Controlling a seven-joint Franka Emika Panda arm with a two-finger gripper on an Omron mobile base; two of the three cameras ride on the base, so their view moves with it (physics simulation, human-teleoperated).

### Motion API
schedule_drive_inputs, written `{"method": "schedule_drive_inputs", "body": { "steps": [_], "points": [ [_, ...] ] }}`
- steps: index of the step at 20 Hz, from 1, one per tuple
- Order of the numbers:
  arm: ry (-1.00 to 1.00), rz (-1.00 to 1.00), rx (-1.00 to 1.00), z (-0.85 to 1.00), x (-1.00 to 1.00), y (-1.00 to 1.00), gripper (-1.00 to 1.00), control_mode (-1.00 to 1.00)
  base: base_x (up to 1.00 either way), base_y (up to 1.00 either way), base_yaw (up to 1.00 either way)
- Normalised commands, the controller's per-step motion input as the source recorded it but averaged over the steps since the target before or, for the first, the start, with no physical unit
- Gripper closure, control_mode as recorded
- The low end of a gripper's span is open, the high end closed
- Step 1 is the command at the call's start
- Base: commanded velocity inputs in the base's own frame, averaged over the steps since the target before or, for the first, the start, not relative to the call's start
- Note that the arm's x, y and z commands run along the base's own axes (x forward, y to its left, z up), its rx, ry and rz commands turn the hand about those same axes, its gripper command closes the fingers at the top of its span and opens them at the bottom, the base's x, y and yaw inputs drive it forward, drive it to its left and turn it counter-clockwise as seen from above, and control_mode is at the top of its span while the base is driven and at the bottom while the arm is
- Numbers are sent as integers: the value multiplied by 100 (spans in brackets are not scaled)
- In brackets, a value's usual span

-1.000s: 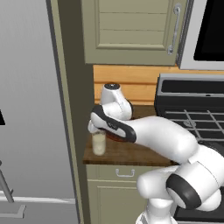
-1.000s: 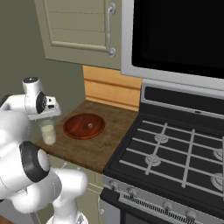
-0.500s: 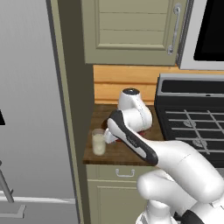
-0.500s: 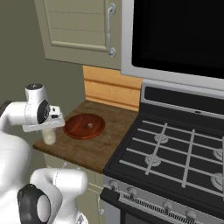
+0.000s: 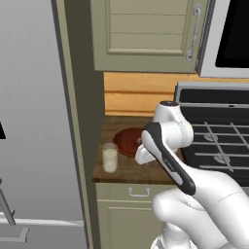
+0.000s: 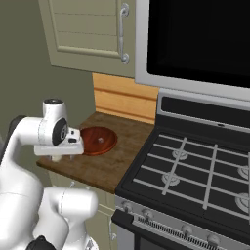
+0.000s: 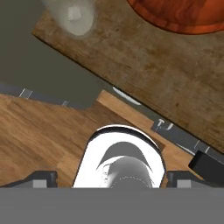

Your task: Grab a lemon wedge from the fridge and one ice cube from the ice bowl, and put them in the glass of lemonade.

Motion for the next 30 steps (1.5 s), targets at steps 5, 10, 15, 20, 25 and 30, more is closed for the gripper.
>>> {"method": "schedule_drive_inputs", "body": {
  "steps": [5,10,15,20,25,30],
  "points": [
    [2,-12,0,0,-32,-28,-100,-100,0,0,0],
    [0,-2,0,0,-1,0,-100,-100,0,0,0],
    [0,0,0,0,0,0,-100,-100,0,0,0],
    [0,0,0,0,-2,0,-100,100,-52,-3,0],
    [0,0,0,0,0,0,-100,100,-85,37,-24],
    [0,0,0,0,0,0,-100,100,-23,81,-47]
  ]
}}
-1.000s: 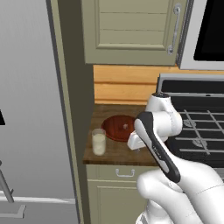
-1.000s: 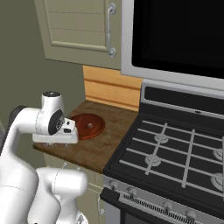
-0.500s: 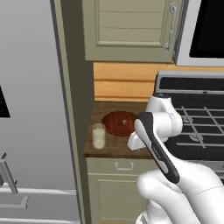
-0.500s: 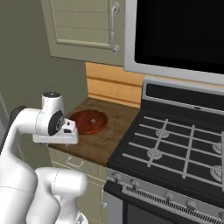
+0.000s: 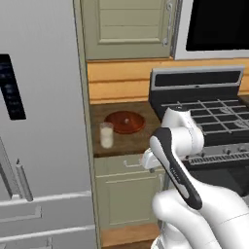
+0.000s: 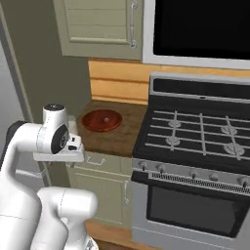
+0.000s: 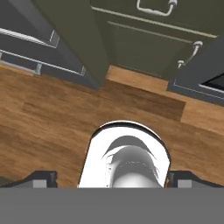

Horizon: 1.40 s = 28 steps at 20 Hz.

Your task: Grab a lemon wedge from the fridge and one ice cube from the ice bowl, and put them in the glass of lemonade.

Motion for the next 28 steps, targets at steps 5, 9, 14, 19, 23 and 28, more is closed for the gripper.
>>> {"method": "schedule_drive_inputs", "body": {
  "steps": [5,9,14,19,23,28],
  "points": [
    [0,0,0,0,0,0,-100,100,-27,100,-45],
    [0,0,0,0,0,0,-100,100,-57,88,-10],
    [0,0,0,0,0,0,-100,100,-58,95,0],
    [0,0,0,0,0,0,-100,100,-29,60,0],
    [0,0,0,0,0,0,-100,100,-43,-7,-6],
    [0,0,0,0,0,0,-100,100,-70,-2,-2]
  ]
}}
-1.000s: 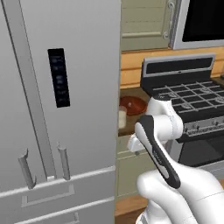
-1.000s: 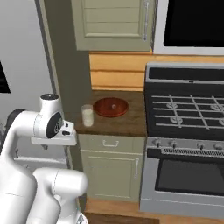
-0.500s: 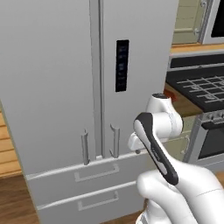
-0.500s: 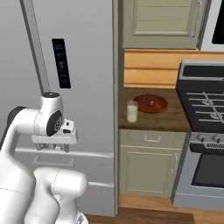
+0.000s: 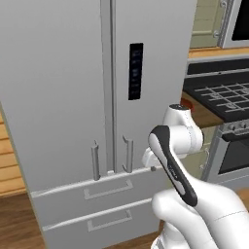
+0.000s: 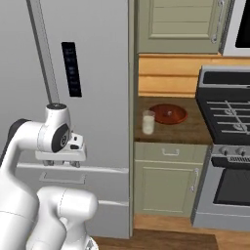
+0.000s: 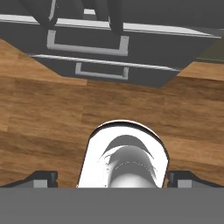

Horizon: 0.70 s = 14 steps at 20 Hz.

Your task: Grab a lemon wedge from the fridge and one ice cube from the ice bowl, and put them in the glass of lemonade.

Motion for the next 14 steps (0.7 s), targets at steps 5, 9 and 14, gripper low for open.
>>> {"method": "schedule_drive_inputs", "body": {
  "steps": [5,9,14],
  "points": [
    [0,0,0,0,0,0,-100,100,-63,32,7],
    [0,0,0,0,0,0,-100,100,-39,7,3],
    [0,0,0,0,0,0,-100,100,-36,16,0]
  ]
}}
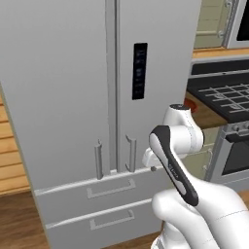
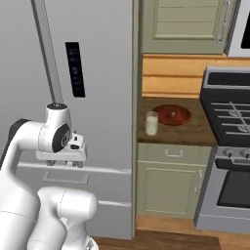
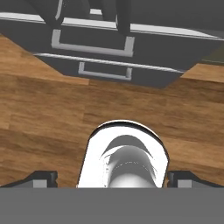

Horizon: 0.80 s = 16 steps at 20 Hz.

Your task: Grab a lemon wedge from the fridge and one ice cube from the ice bowl, and put them in the glass of lemonade.

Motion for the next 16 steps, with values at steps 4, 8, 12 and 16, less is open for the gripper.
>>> {"method": "schedule_drive_inputs", "body": {
  "steps": [4,8,12,16],
  "points": [
    [0,0,0,0,0,0,-100,100,-26,33,0],
    [0,0,0,0,0,0,-100,100,-20,30,0],
    [0,0,0,0,0,0,-100,100,-29,11,1],
    [-5,0,0,1,-13,0,-100,-100,-32,1,0]
  ]
}}
